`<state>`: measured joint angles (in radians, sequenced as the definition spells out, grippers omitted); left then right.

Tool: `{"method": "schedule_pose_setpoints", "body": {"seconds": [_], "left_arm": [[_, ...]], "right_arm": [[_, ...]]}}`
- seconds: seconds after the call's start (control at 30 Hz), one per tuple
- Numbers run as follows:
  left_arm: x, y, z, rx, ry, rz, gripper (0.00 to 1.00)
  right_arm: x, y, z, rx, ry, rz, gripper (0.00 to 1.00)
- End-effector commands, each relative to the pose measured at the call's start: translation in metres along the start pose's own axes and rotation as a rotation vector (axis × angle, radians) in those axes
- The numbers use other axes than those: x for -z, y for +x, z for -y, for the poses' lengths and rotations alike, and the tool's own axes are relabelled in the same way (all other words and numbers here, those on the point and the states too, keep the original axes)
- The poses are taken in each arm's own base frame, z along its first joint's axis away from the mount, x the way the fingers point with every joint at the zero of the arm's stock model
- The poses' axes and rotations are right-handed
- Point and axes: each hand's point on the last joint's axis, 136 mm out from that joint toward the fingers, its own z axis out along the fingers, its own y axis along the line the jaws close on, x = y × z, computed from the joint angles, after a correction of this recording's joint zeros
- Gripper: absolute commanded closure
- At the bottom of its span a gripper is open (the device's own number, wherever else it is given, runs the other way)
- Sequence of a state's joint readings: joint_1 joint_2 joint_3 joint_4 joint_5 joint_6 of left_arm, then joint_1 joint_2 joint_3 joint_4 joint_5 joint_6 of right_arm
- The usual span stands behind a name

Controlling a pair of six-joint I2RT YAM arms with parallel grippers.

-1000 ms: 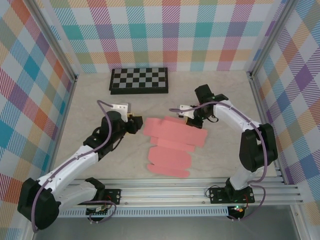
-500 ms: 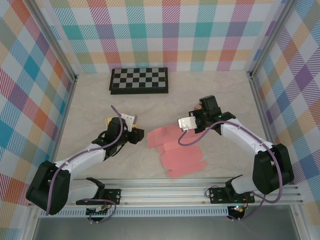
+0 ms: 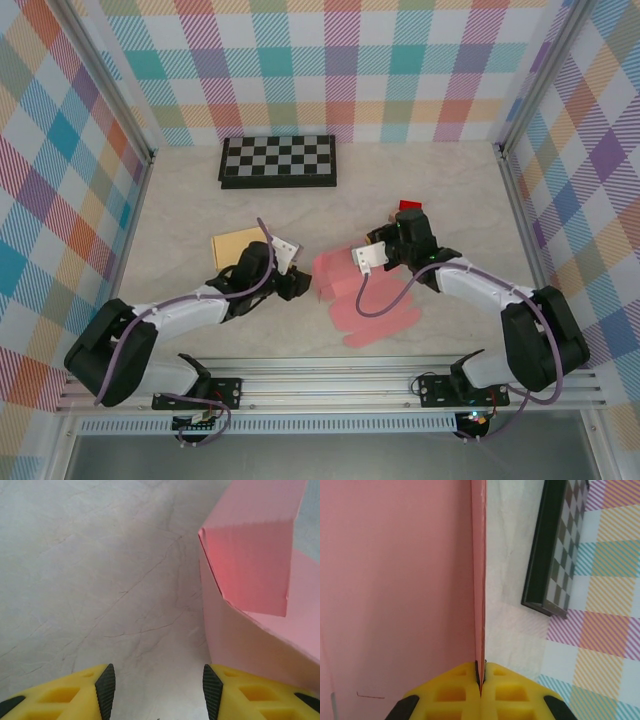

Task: Fold the paper box

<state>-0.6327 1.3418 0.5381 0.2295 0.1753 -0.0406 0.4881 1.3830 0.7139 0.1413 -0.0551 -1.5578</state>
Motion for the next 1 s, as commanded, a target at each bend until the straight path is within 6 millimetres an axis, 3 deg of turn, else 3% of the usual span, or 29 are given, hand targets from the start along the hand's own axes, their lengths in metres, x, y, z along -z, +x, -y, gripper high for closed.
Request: {"method": "schedule_pose_setpoints", "body": {"seconds": [0.0, 0.17, 0.77, 0.97], "left_arm": [[-0.008, -0.017, 0.02, -0.004, 0.063, 0.042, 0.47], [-0.016, -0.017, 0.037, 0.017, 0.085, 0.044, 0.45], [-0.021, -0.033, 0.023, 0.164, -0.015, 0.107, 0.37], [-0.006, -0.021, 0.021, 0.119, -0.033, 0.074, 0.37]], "right_arm": [[-0.004, 0.001, 0.017, 0.076, 0.114, -0.04, 1.0], [-0.008, 0.002, 0.013, 0.137, 0.174, -0.09, 1.0], [-0.001, -0.003, 0.005, 0.11, 0.185, -0.113, 1.0], [-0.002, -0.002, 0.009, 0.117, 0.217, -0.124, 1.0]]}}
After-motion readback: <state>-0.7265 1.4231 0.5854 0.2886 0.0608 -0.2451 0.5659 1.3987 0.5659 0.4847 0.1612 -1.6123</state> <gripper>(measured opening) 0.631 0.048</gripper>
